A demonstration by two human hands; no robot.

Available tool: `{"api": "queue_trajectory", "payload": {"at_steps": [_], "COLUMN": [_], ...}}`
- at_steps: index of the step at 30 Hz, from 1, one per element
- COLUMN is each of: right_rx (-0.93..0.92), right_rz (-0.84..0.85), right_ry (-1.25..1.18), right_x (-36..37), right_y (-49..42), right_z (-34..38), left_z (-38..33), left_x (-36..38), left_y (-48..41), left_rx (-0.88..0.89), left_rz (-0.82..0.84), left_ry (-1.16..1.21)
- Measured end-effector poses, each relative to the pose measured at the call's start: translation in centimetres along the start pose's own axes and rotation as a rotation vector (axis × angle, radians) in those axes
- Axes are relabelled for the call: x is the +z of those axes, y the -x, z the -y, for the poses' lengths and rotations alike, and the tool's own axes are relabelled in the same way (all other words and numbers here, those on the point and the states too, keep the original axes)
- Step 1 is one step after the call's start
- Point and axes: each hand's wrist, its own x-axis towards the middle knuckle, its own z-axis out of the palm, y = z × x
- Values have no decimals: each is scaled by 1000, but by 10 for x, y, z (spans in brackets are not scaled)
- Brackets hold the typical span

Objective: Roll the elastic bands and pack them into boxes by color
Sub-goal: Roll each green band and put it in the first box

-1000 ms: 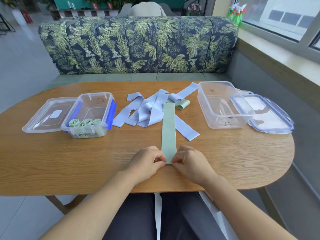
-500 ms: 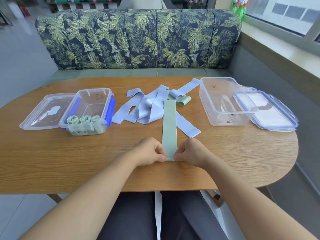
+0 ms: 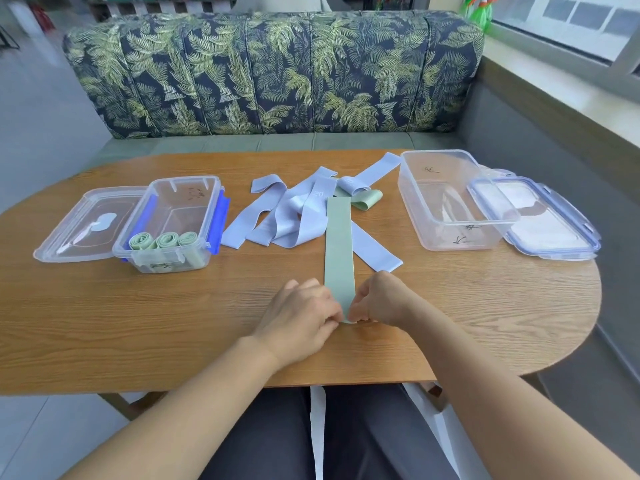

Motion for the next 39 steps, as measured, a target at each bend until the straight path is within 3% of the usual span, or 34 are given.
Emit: {"api": "queue_trajectory", "payload": {"at_steps": [5, 16, 22, 27, 39], "right_rx": [1, -28, -189, -364, -574], "right_rz": [21, 64, -70, -200, -260], "right_ry": [-51, -61, -60, 139, 232], "right_x": [-1, -5, 5, 11, 16], "right_y": [-1, 0, 15, 23, 16], "right_z": [-3, -5, -23, -28, -37], "left_z": [5, 10, 11, 9, 6], "left_x": [11, 14, 14, 13, 19], "left_y": [5, 1, 0, 1, 2], "left_rx": [21, -49, -57, -49, -40], "left_rz": [-101, -41, -19, -45, -116], "left_ry": [24, 144, 139, 135, 16]}}
